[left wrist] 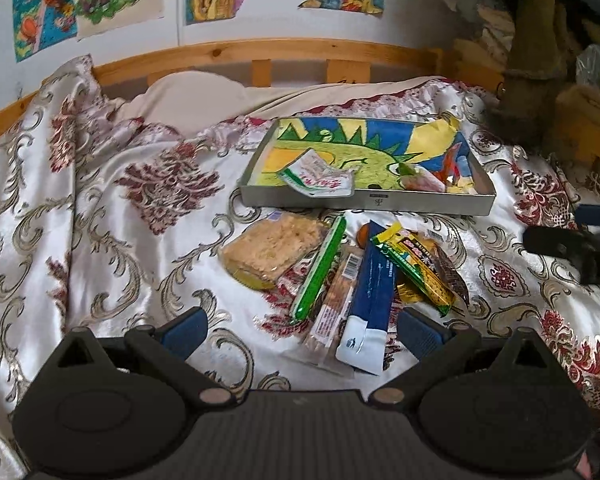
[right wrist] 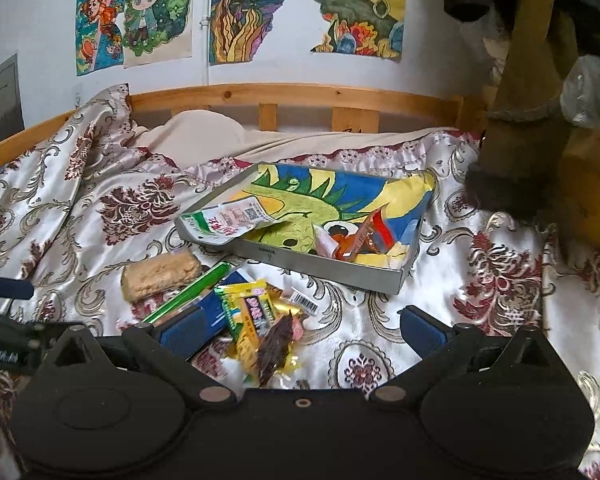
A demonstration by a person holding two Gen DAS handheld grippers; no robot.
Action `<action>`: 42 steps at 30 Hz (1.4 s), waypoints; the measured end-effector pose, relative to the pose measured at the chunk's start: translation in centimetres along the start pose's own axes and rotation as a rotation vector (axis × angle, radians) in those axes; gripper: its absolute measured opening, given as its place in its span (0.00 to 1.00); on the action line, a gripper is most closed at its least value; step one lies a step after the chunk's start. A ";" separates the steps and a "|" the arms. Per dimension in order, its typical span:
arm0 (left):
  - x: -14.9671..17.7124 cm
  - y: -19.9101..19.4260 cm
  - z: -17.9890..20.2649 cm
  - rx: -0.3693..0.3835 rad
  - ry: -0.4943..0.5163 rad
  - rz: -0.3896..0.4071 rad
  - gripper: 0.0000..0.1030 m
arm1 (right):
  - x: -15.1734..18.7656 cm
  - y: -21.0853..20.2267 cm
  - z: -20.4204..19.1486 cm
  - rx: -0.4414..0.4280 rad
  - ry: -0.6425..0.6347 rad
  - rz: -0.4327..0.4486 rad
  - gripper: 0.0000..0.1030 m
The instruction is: Organize snacks
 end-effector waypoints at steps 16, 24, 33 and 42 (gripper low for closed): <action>0.0 3.4 1.7 0.083 0.073 -0.033 1.00 | 0.4 6.5 1.2 -0.055 0.073 -0.100 0.99; 0.5 5.1 2.9 0.154 0.109 -0.054 1.00 | 1.4 8.2 1.4 -0.134 0.136 -0.184 0.98; 0.9 7.0 4.6 0.272 0.170 -0.060 0.90 | 2.4 10.5 1.4 -0.204 0.191 -0.261 0.76; 0.5 8.6 4.0 0.273 0.135 -0.106 0.78 | 2.8 10.9 0.8 -0.207 0.161 -0.285 0.66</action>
Point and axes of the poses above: each gripper's, at about its wrist camera, not at the fingertips, and y roughly the way its jaws point, z to its right, x to its underside, the point moved 3 cm from there along y, roughly the way its jaws point, and after that the axes turned 5 degrees about -y, right-handed, at the moved point
